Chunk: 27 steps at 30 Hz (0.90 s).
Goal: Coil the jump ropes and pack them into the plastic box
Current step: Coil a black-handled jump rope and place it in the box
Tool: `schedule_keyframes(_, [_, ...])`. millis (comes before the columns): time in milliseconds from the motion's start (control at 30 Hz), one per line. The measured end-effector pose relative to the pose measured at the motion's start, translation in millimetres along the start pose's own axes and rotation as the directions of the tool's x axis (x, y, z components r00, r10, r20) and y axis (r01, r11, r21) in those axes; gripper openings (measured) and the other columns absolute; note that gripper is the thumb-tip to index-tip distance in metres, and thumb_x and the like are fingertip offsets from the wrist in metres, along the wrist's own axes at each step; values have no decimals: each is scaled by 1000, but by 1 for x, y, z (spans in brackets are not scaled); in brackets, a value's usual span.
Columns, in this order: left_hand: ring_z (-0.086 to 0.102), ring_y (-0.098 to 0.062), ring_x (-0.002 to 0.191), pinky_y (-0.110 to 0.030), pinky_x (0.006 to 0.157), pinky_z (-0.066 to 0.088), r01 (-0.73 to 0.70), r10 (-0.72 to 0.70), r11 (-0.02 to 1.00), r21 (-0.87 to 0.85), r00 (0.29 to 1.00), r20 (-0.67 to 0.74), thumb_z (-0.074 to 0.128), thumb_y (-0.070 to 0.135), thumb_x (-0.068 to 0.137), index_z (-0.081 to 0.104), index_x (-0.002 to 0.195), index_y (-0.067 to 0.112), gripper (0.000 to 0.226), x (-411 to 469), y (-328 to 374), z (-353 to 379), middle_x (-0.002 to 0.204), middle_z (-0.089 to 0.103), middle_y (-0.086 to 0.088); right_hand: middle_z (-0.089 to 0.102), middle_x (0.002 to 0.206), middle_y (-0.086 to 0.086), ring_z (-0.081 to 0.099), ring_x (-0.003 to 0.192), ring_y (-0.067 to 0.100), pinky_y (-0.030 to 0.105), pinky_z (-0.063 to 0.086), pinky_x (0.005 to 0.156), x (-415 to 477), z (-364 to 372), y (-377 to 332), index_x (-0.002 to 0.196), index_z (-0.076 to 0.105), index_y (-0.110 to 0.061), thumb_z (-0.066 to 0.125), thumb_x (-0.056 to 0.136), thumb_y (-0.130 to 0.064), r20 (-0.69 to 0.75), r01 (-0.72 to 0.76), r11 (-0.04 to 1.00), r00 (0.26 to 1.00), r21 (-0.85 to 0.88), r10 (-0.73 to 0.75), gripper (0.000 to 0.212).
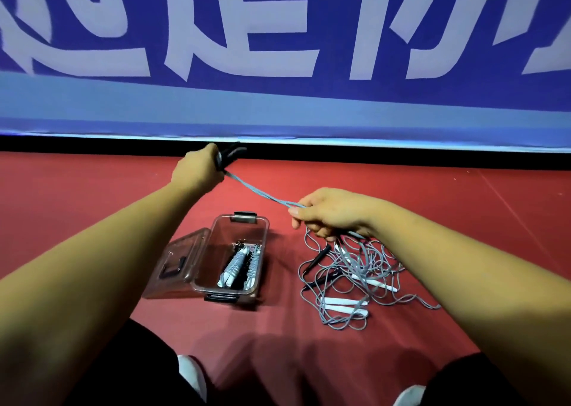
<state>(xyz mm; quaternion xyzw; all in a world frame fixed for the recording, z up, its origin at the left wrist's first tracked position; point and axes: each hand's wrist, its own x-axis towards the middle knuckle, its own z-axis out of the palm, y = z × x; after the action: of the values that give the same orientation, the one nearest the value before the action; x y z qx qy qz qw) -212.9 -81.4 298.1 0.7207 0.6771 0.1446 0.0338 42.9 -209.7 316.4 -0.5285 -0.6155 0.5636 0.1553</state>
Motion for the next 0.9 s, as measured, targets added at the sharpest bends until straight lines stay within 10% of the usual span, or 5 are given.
schedule_keyframes(167, [65, -29, 98, -31, 67, 44, -296, 174, 891, 344, 923, 343, 70, 34, 81, 59, 110, 22, 33, -35, 25, 25, 106, 69, -5, 36, 50, 3, 30, 42, 15, 23, 28, 45, -2, -11, -15, 74, 64, -8, 54, 99, -20, -334, 221, 972, 913, -85, -237, 29])
schedule_keyframes(400, [58, 6, 60, -16, 69, 47, -466, 461, 851, -242, 445, 768, 83, 40, 75, 63, 77, 22, 26, -83, 83, 40, 69, 65, 13, 34, 45, -1, 26, 33, 8, 27, 24, 44, 1, -47, -3, 64, 62, -17, 57, 95, -22, -606, 127, 952, 746, -280, -278, 32])
schedule_keyframes(633, [47, 5, 56, -14, 59, 40, -365, 683, 728, -580, 457, 570, 75, 7, 84, 55, 77, 25, 28, -93, 106, -7, 58, 57, 20, 38, 46, 0, 31, 42, 11, 18, 24, 40, -4, -76, 12, 74, 67, -9, 55, 96, -20, -726, -10, 938, 635, -347, -263, 28])
schedule_keyframes(733, [49, -15, 65, -43, 57, 47, -317, 746, 626, -713, 511, 428, 76, 29, 80, 59, 96, 24, 23, -95, 109, -26, 73, 59, -3, 35, 39, -2, 31, 33, 8, 20, 23, 39, -4, -82, 22, 68, 64, -11, 54, 97, -21, -698, -63, 947, 691, -316, -187, 33])
schedule_keyframes(900, [39, -20, 57, -32, 49, 31, -106, 625, 523, -846, 722, 296, 72, 19, 89, 47, 133, 41, 55, -87, 107, -42, 76, 46, -24, 35, 48, 4, 29, 37, 13, 15, 25, 41, 1, -68, 41, 75, 58, -10, 55, 97, -16, -457, -107, 993, 887, -58, 69, 23])
